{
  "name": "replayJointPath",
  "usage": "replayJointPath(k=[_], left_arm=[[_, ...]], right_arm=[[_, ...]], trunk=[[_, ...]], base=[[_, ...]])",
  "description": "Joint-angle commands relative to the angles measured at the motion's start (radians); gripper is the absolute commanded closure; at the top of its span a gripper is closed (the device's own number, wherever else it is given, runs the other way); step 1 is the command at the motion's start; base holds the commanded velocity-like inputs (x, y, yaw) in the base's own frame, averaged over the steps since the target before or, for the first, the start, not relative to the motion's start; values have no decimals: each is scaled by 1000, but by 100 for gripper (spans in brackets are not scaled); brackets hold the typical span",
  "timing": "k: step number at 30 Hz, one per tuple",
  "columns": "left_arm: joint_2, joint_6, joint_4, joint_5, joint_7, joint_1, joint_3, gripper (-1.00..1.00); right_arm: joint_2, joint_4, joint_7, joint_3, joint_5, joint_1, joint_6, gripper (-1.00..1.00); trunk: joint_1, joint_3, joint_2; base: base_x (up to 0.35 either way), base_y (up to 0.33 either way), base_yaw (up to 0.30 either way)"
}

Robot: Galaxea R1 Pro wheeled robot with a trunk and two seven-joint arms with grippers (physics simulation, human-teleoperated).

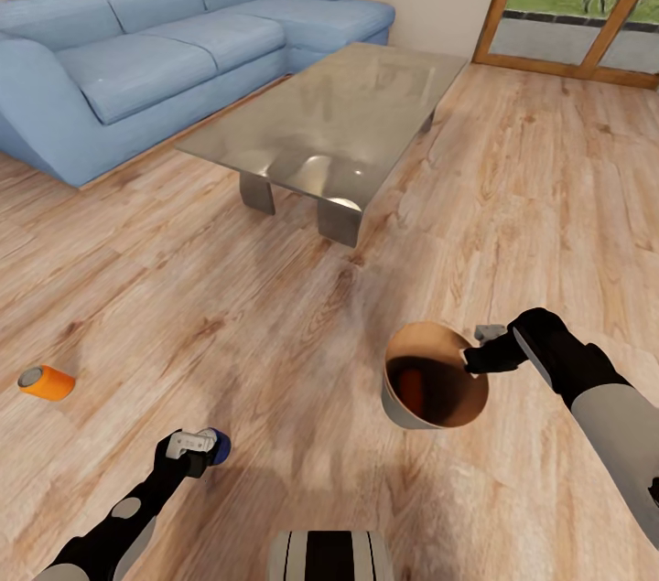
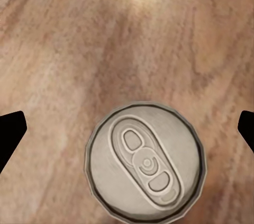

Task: Put the three can of soda from the living room inside the tash can in the kitchen.

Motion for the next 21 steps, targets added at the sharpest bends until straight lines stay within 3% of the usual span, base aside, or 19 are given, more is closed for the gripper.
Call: replayJointPath(k=[1,9,15,21], left_arm=[[0,0,0,0,0,0,0,-100],[-1,1,0,-3,0,0,-2,-100],[-6,1,0,-8,-1,0,-4,-100],[-7,0,0,-9,-1,-1,-4,-100]], right_arm=[[0,0,8,-1,-29,0,8,100],[0,0,8,-1,-28,0,8,100],[0,-1,8,-1,-28,0,8,100],[-1,-1,8,-1,-28,0,8,100]], trunk=[[0,0,0],[0,0,0],[3,-23,-1],[3,-23,-1]], base=[[4,3,0],[1,1,0],[0,0,0],[0,0,0]])
